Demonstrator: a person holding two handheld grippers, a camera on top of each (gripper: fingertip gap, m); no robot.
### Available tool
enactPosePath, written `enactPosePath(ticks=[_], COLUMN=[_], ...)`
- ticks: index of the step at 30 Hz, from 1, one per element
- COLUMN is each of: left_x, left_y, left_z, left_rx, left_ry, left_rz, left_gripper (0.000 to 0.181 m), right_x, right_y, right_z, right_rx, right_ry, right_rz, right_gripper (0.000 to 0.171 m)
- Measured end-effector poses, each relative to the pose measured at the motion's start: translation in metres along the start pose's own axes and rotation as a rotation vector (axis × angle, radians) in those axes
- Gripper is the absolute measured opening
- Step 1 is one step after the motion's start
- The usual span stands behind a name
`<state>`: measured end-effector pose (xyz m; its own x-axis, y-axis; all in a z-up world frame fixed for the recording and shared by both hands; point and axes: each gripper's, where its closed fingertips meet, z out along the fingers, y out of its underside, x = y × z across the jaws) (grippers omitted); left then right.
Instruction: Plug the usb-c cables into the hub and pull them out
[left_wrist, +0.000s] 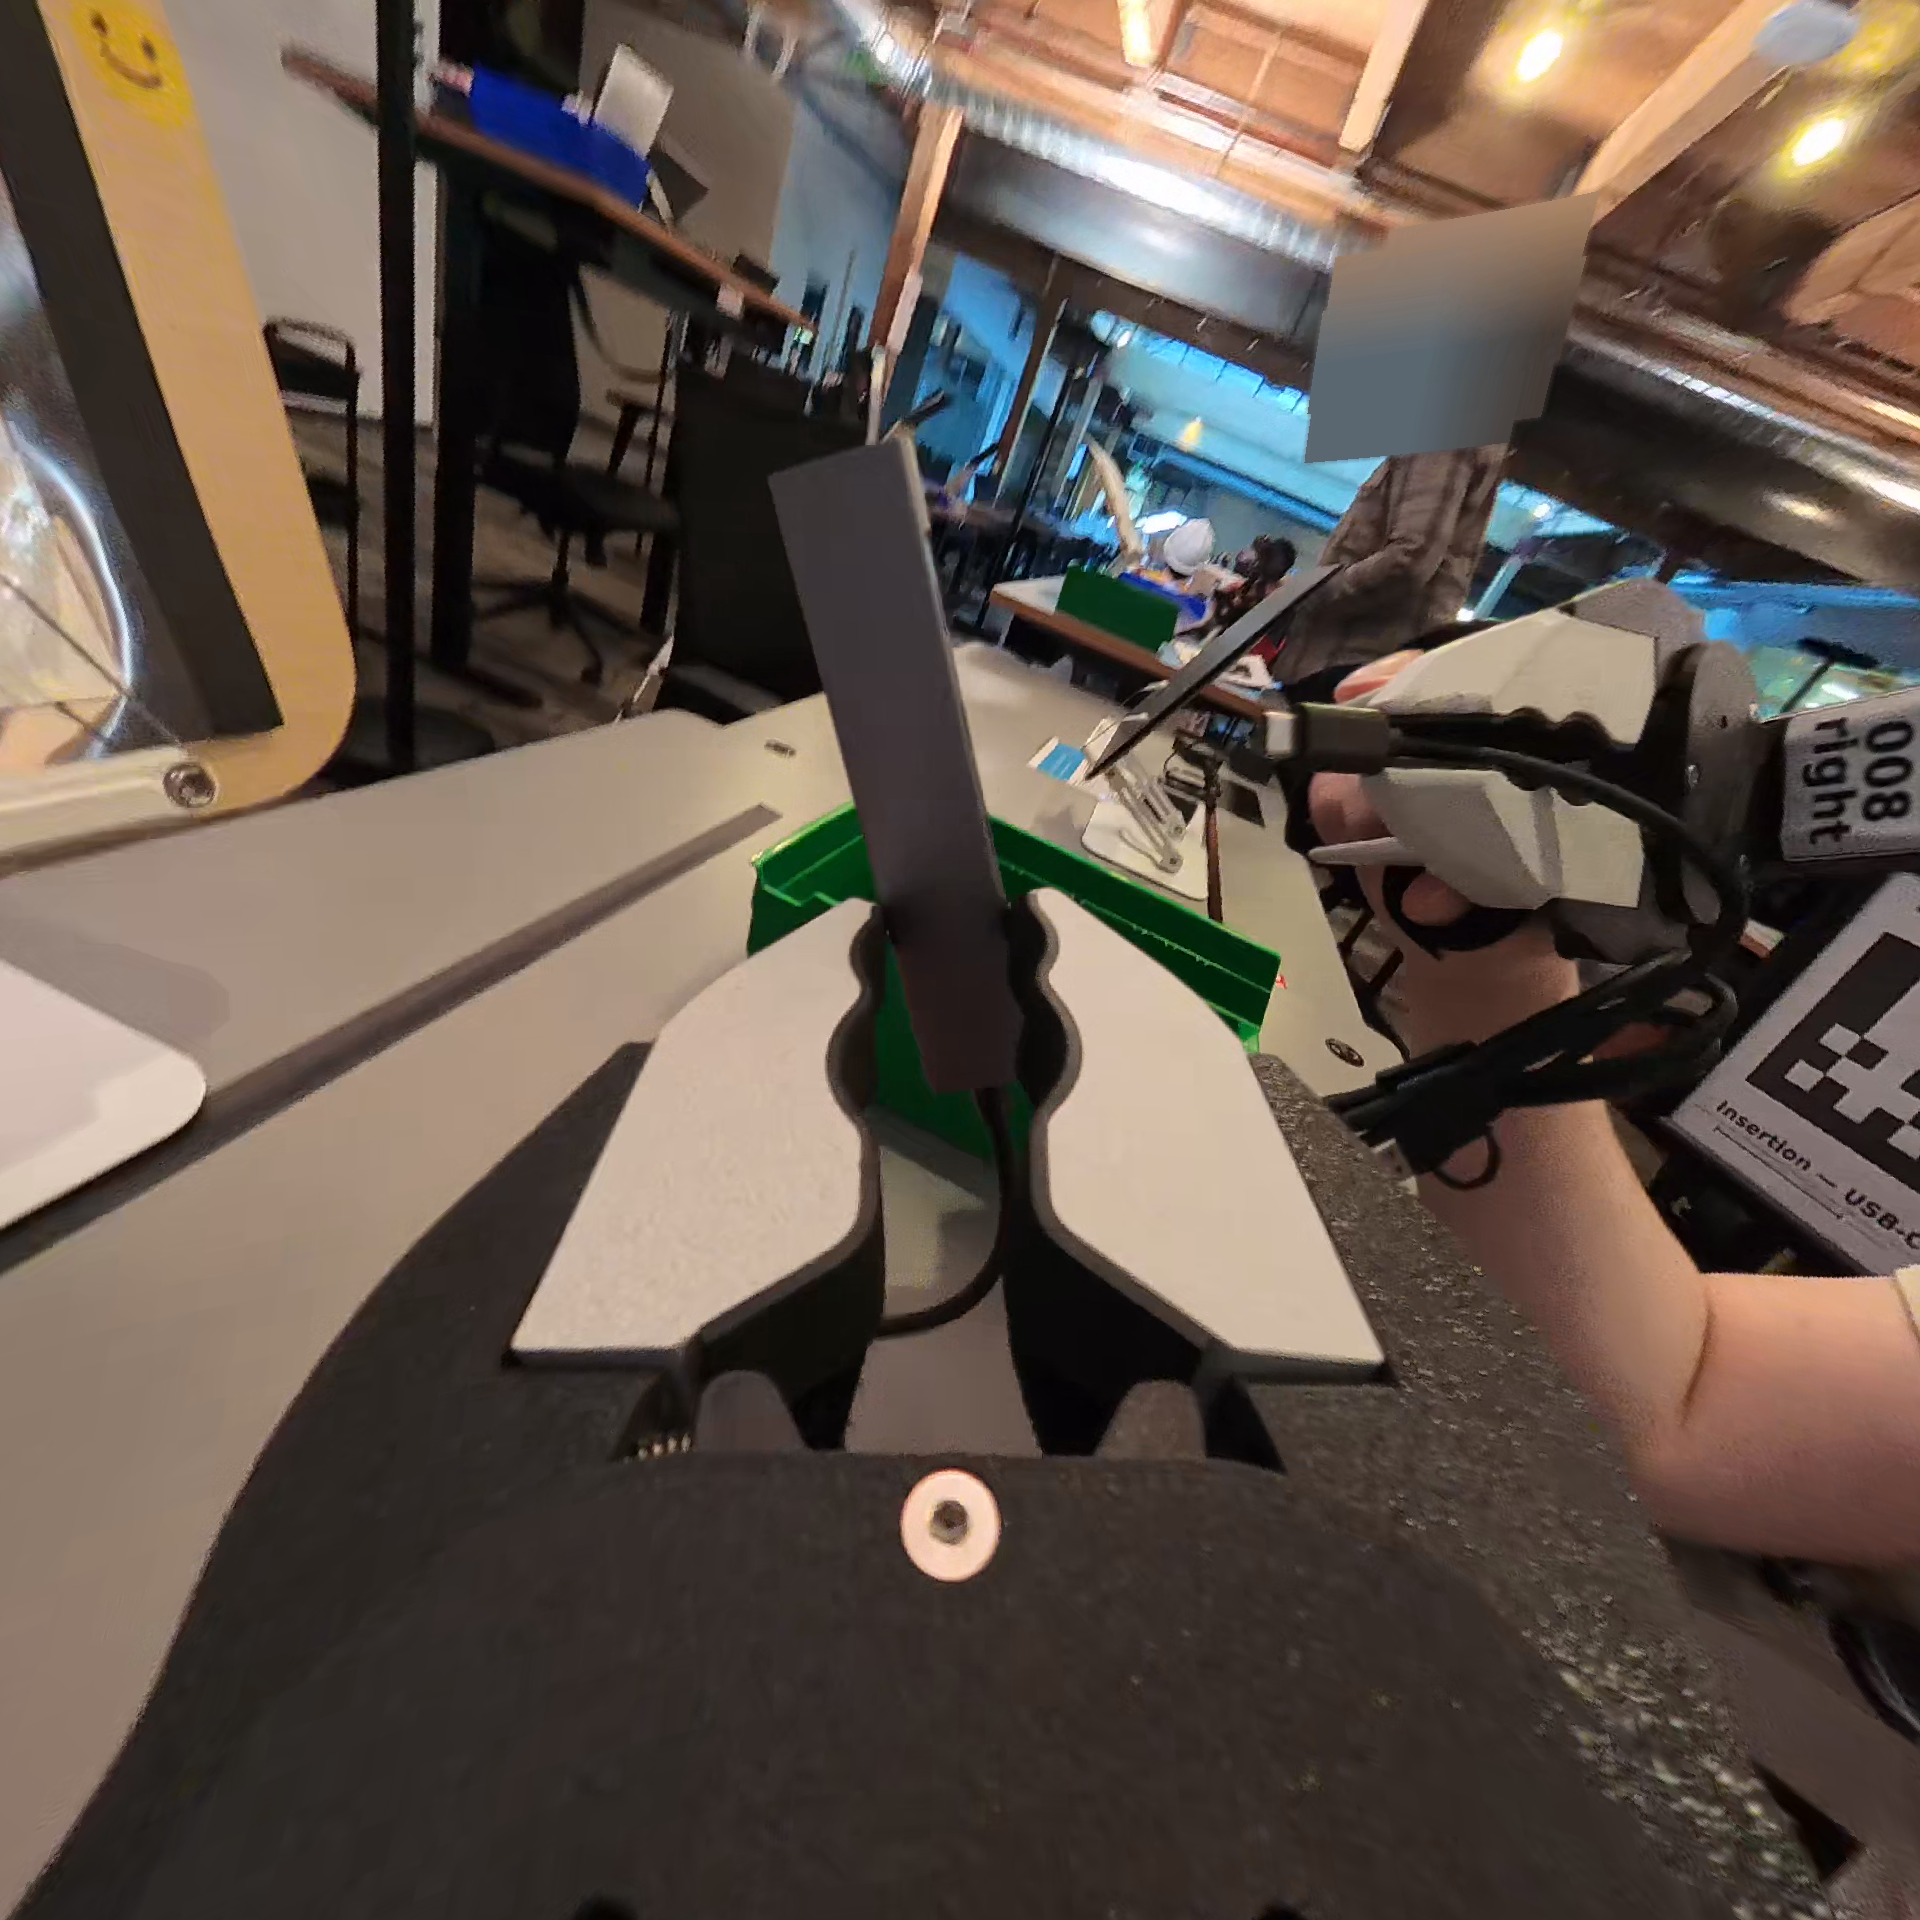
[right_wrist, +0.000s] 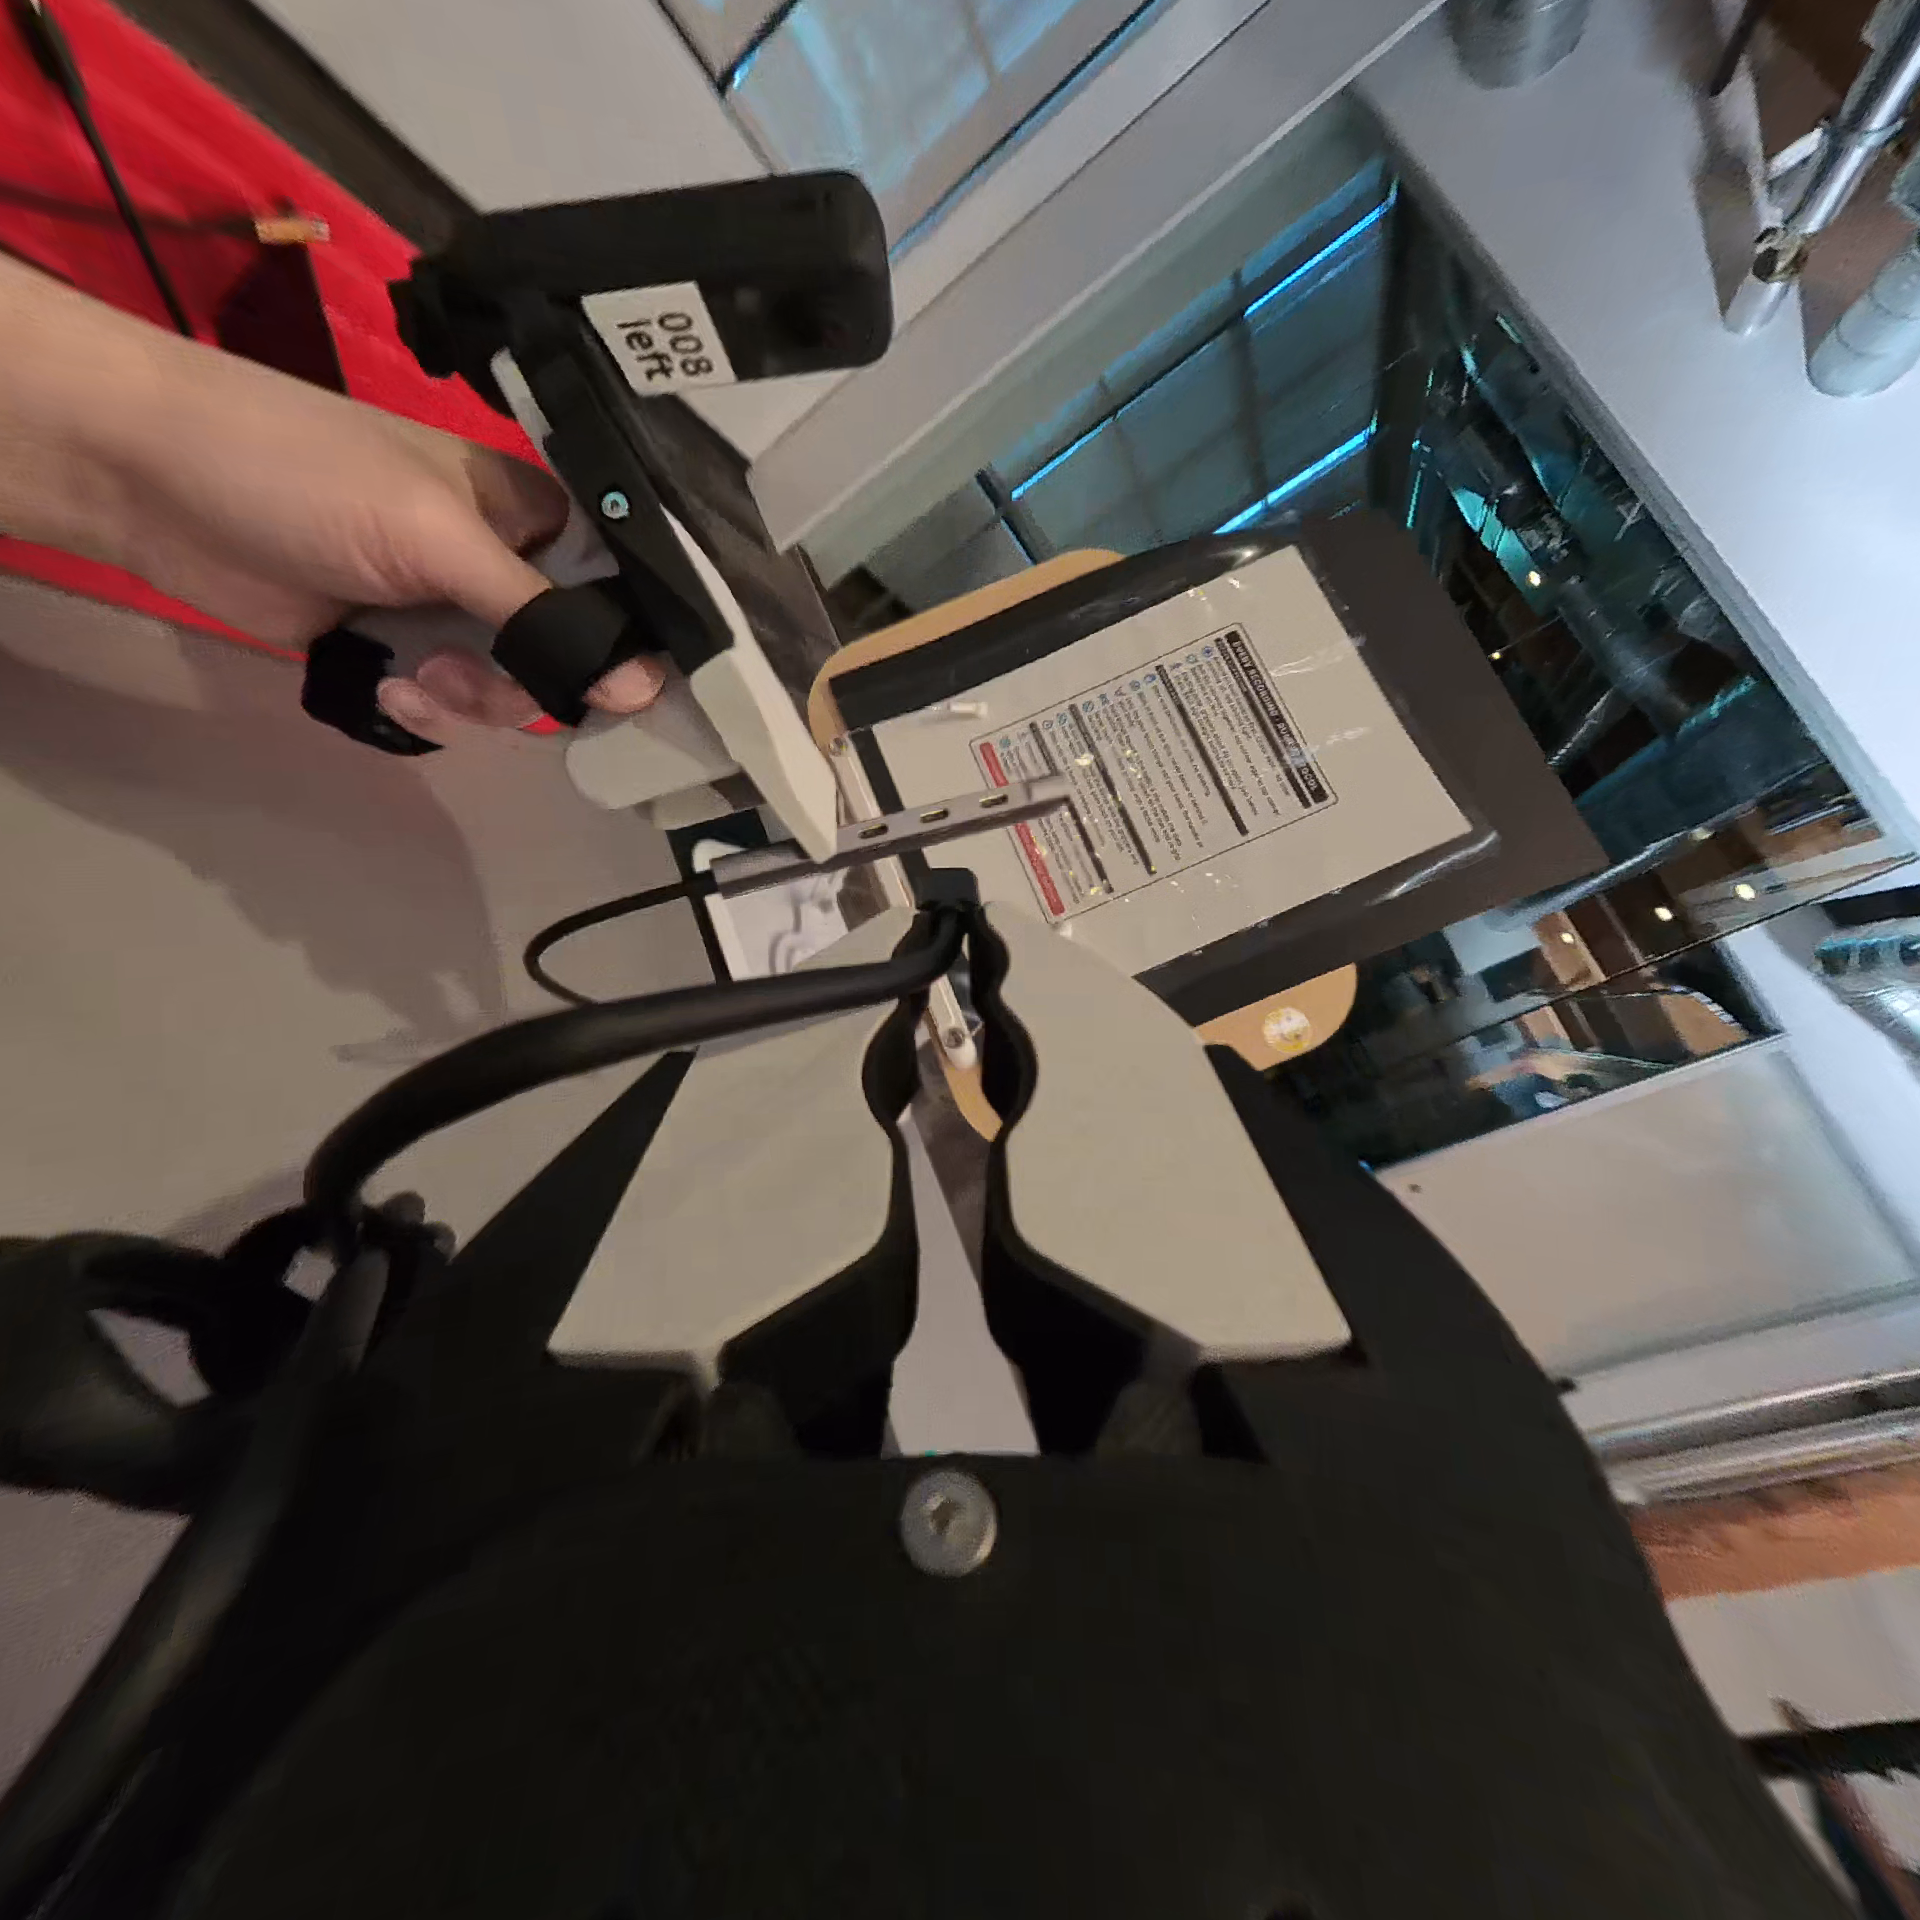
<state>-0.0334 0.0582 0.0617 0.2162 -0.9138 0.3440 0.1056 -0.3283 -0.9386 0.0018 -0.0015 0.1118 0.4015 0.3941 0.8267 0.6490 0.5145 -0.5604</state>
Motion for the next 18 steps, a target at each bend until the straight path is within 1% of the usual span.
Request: enactPosePath(ticks=[6, 8, 13, 18], left_x=[0.006, 0.005, 0.013, 0.016], left_y=[0.013, 0.016, 0.015, 0.019], left_z=[0.000, 0.001, 0.003, 0.005], left_rx=[0.020, -0.008, -0.010, -0.051], left_ry=[0.087, 0.077, 0.078, 0.040], left_rz=[-0.020, -0.003, 0.052, 0.137], left_gripper=[0.022, 0.022, 0.022, 0.022], right_x=[-0.021, -0.024, -0.020, -0.019], right_y=[0.006, 0.008, 0.011, 0.006], right_z=[0.018, 0.022, 0.026, 0.025], right_rx=[-0.149, -0.180, -0.238, -0.248], right_ry=[-0.023, -0.031, 0.010, 0.024], right_rz=[-0.177, -0.192, -0.199, -0.220], right_gripper=[0.007, 0.007, 0.007, 0.007])
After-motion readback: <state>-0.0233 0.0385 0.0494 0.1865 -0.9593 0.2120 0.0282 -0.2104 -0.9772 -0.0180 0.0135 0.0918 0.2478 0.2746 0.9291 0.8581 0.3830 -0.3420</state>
